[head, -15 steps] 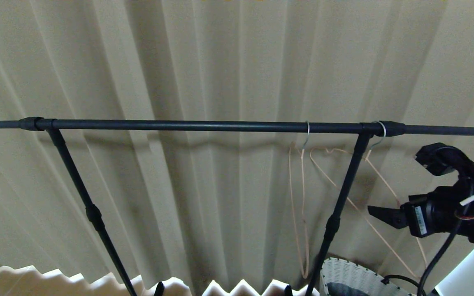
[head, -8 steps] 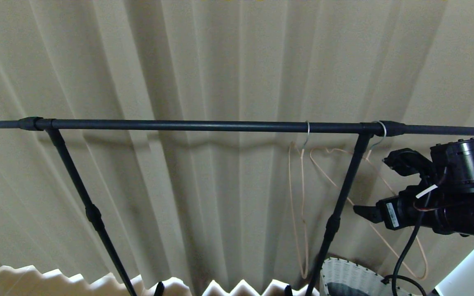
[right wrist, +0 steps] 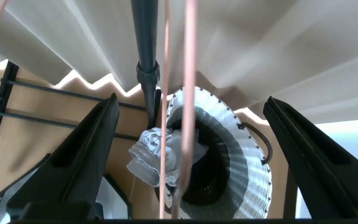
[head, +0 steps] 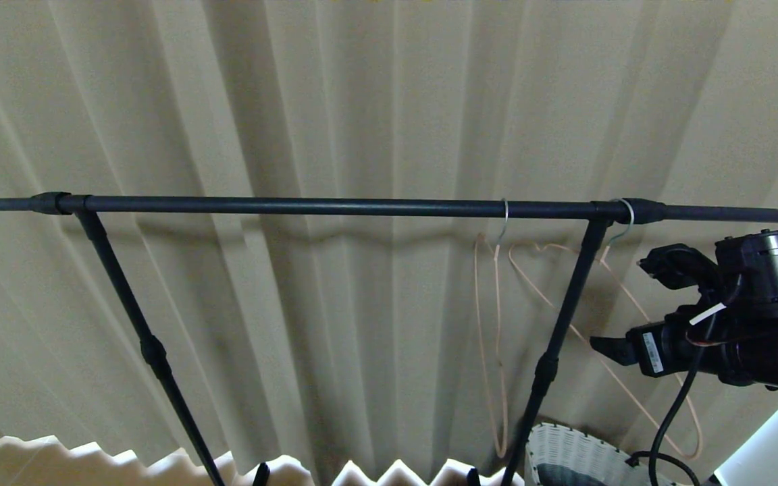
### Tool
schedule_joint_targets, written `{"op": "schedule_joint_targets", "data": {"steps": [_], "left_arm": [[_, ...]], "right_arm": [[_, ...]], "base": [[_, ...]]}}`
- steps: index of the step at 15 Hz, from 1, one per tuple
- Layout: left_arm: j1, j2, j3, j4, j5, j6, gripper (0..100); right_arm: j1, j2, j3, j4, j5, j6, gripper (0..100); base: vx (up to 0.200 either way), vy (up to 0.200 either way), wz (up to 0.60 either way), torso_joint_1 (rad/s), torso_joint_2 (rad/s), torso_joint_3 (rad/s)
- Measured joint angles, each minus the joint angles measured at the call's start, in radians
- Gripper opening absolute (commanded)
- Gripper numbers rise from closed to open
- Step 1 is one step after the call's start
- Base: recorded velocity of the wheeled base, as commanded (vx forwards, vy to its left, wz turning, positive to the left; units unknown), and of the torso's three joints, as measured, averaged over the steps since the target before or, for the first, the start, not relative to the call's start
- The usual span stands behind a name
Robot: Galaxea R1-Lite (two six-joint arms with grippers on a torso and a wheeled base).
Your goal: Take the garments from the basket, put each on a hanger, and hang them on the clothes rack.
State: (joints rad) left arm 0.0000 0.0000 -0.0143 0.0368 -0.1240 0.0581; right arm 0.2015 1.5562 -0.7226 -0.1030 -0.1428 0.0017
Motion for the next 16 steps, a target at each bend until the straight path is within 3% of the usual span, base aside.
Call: {"op": "schedule_joint_targets", "data": {"steps": [6, 7, 16], "left_arm": [[0.0, 0.0, 0.0, 0.0, 0.0, 0.0, 0], [0.0, 0.0, 0.0, 0.0, 0.0, 0.0, 0], [0.0, 0.0, 0.0, 0.0, 0.0, 0.0, 0]], "right_arm": [[-0.003, -0.011, 0.007, 0.0, 0.0, 0.0, 100], [-0.003, -0.011, 0.007, 0.0, 0.0, 0.0, 0], [-0.003, -0.016, 0.006, 0.002, 0.001, -0.001, 0]], "base": [[0.0, 0.0, 0.0, 0.0, 0.0, 0.0], [0.0, 0.0, 0.0, 0.0, 0.0, 0.0], [0.0, 0.0, 0.0, 0.0, 0.0, 0.0]]}}
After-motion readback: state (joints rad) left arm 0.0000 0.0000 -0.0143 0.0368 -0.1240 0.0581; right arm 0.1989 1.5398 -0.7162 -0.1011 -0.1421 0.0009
